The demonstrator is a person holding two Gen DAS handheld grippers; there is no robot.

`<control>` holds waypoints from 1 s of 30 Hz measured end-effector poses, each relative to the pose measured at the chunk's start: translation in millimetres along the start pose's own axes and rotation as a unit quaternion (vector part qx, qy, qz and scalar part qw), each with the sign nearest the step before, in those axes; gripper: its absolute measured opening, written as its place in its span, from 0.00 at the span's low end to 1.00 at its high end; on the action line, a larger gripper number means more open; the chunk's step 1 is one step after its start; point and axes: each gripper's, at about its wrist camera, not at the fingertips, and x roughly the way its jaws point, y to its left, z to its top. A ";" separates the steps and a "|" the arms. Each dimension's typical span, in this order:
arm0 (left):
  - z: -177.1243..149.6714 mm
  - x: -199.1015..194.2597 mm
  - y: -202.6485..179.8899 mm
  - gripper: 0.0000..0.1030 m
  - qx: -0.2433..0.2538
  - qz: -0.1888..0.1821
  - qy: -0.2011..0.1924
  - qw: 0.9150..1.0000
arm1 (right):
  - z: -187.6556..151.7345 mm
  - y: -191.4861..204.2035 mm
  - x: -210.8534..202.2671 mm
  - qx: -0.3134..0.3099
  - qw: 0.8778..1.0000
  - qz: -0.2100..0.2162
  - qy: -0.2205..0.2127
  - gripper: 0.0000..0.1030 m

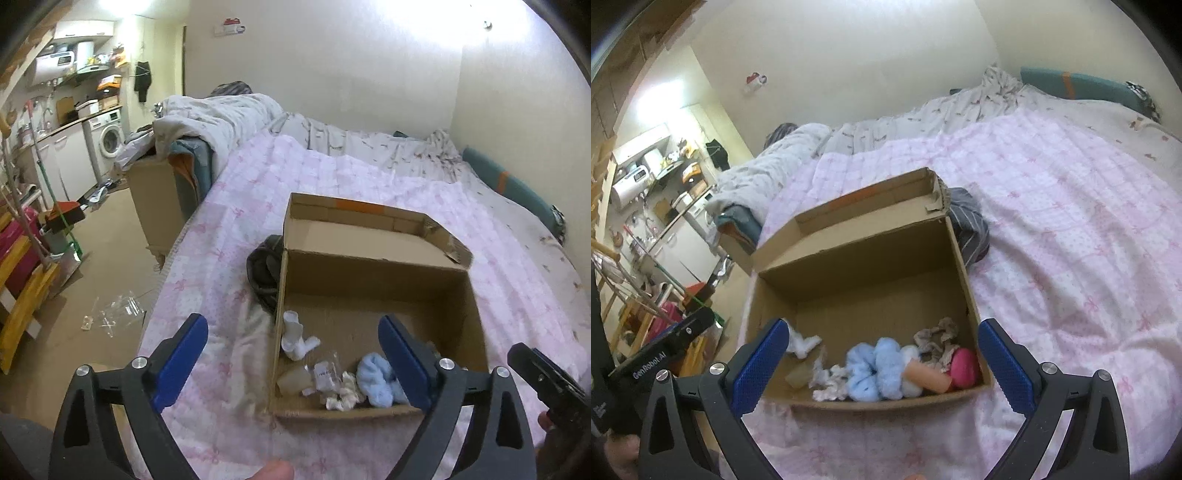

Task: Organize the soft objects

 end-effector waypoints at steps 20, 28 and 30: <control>-57.0 -51.9 19.0 1.00 0.035 0.015 -0.019 0.999 | -48.1 18.7 -38.6 -0.076 0.996 -0.040 -0.016 1.00; -58.4 -39.2 13.9 1.00 0.043 0.003 0.003 0.999 | -49.2 20.0 -32.6 -0.081 0.996 -0.046 -0.015 1.00; -59.3 -39.0 12.0 1.00 0.046 0.000 0.003 0.999 | -49.6 19.9 -31.4 -0.082 0.995 -0.047 -0.014 1.00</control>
